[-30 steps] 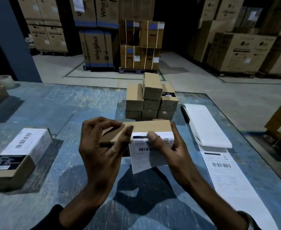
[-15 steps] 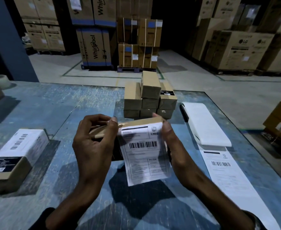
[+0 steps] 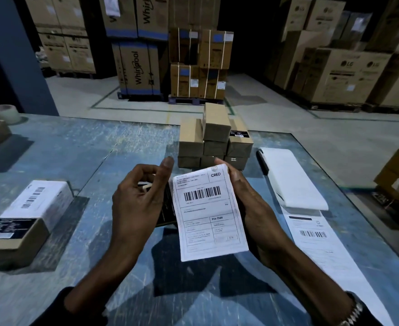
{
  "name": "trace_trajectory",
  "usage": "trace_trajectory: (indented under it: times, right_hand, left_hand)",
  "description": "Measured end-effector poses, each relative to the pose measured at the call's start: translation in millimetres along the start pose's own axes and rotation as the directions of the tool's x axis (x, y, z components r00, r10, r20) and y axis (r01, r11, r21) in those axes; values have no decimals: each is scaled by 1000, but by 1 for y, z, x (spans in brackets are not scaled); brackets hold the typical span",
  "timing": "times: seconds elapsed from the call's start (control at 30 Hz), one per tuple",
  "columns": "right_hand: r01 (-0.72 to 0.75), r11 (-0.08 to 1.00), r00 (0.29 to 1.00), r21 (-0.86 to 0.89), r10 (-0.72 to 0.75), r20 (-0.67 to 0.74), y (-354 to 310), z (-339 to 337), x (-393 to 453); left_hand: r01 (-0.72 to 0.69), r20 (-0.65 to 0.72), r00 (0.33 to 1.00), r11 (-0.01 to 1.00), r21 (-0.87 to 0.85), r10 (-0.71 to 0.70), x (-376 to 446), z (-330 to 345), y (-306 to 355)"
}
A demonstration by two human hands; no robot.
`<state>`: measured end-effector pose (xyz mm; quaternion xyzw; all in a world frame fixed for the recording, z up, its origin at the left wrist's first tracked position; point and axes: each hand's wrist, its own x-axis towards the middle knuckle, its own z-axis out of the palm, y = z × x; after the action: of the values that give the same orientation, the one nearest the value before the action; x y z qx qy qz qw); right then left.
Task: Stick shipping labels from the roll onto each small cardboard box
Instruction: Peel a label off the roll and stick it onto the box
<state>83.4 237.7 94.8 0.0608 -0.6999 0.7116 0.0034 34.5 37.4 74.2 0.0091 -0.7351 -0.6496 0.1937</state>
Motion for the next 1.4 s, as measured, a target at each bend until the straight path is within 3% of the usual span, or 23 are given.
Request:
trace_trajectory:
  times: [0.13, 0.43, 0.63, 0.83, 0.97, 1.07, 1.17, 1.27, 1.4]
  right_hand:
    - [-106, 992, 993, 61, 102, 57, -5, -1, -1]
    - [-260, 950, 964, 170, 265, -6, -2, -1, 1]
    - [-415, 824, 902, 385, 427, 58, -4, -21, 8]
    - [-382, 785, 918, 488, 383, 102, -9, -29, 9]
    - [-358, 825, 933, 438, 329, 143, -11, -33, 7]
    - [-342, 836, 940, 429, 292, 178, -12, -33, 4]
    - [-316, 847, 947, 428, 253, 198, -11, -33, 4]
    - [-268, 942, 954, 203, 230, 193, -12, -47, 5]
    - [-134, 981, 939, -139, 171, 299, -10, -76, 6]
  left_hand:
    - [39, 29, 999, 997, 68, -41, 3, 0, -2]
    - [105, 123, 983, 969, 224, -135, 4, 1, -2]
    - [226, 336, 917, 974, 14, -217, 6, 1, 6]
    - [110, 569, 817, 994, 9, -95, 10, -9, 8]
    - [-33, 673, 738, 994, 101, -44, 16, -19, 0]
    - [-171, 613, 787, 981, 95, 78, 13, -14, -2]
    - [-155, 574, 811, 988, 21, 115, 13, -14, 1]
    - [-122, 560, 819, 992, -41, 124, 12, -18, 8]
    - [-86, 587, 800, 992, -92, 124, 13, -20, 10]
